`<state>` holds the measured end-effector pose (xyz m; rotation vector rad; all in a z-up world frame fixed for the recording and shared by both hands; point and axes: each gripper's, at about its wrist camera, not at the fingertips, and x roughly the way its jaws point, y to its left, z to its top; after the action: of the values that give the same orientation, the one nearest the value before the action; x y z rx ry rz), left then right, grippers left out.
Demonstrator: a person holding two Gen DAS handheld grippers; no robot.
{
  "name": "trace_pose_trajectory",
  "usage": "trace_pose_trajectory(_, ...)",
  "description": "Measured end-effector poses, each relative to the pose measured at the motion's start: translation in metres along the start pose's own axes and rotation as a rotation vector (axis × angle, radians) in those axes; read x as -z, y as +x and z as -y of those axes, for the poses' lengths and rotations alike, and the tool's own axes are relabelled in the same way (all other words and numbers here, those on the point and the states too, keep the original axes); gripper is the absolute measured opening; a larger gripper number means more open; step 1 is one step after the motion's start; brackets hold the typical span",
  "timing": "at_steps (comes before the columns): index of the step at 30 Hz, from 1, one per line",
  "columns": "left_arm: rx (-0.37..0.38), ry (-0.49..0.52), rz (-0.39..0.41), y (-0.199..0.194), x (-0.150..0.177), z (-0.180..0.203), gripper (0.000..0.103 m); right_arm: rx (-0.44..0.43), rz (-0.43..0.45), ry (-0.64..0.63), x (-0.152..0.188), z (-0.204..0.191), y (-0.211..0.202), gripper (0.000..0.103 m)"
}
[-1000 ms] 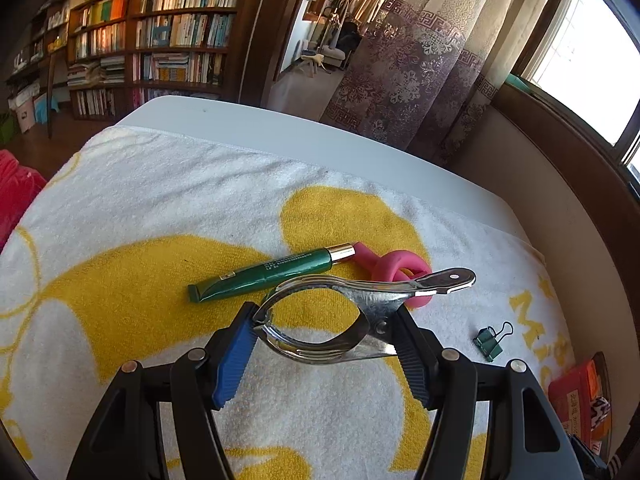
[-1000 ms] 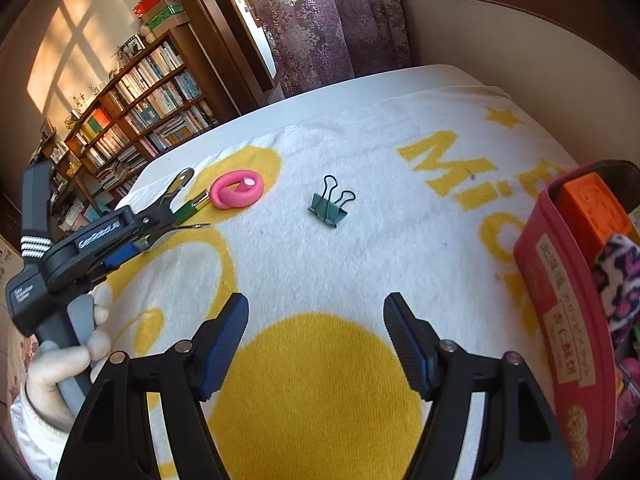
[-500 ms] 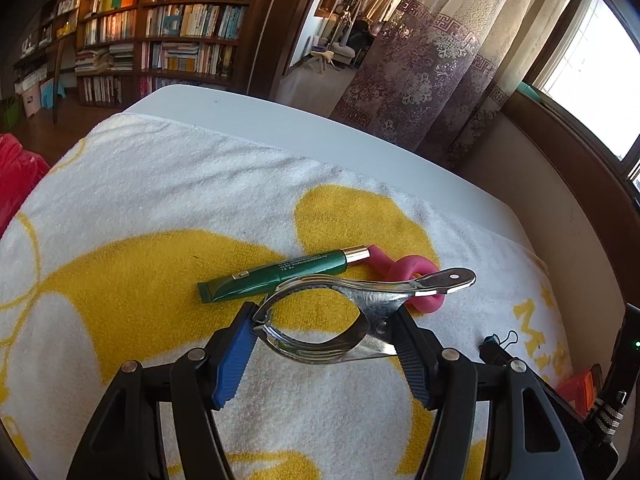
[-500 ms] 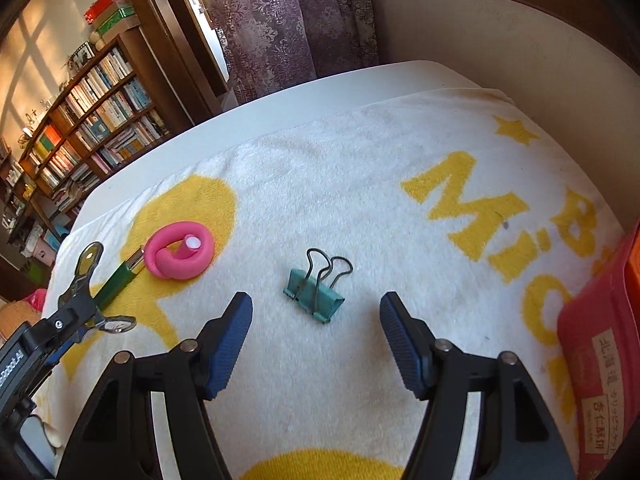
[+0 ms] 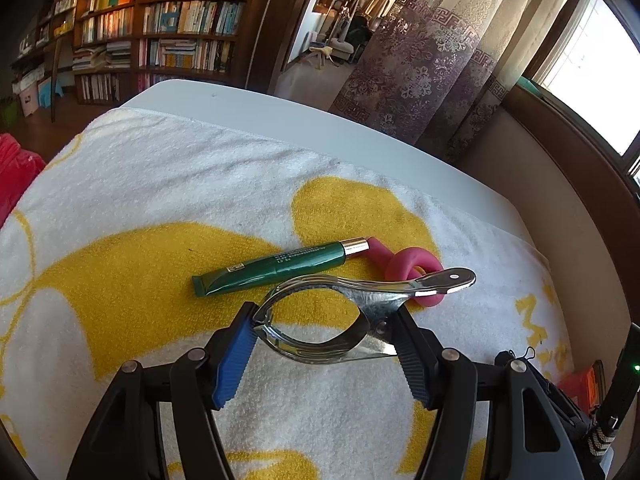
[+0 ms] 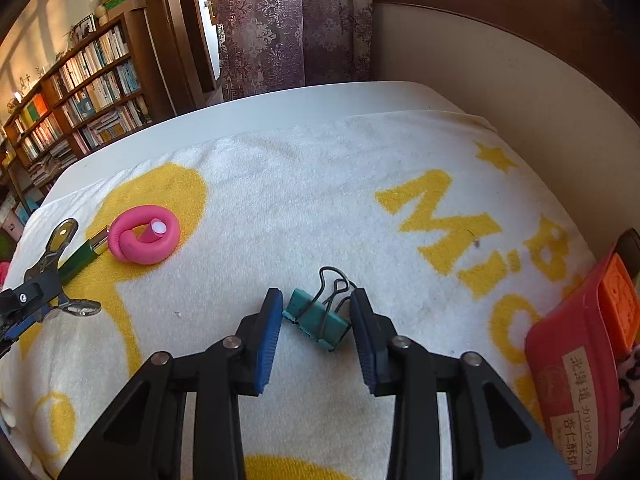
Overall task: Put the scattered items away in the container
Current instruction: 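Grasp the green binder clip with the right gripper while the left holds the clamp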
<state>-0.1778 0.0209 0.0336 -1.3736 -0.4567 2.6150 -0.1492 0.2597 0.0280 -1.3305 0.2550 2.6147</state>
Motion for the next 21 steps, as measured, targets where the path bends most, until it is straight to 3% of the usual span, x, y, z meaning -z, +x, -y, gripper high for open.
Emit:
trace_pose_trajectory(9, 0.018, 0.025, 0.009, -0.006, 0.002, 0.01, 0.068, -0.12, 0.057, 0.041, 0.02, 0.008, -0.056, 0.038)
trace_pose_trajectory(21, 0.069, 0.081, 0.032, -0.024, 0.007, 0.035, 0.068, -0.14, 0.171, 0.048, 0.049, 0.023, -0.126, 0.038)
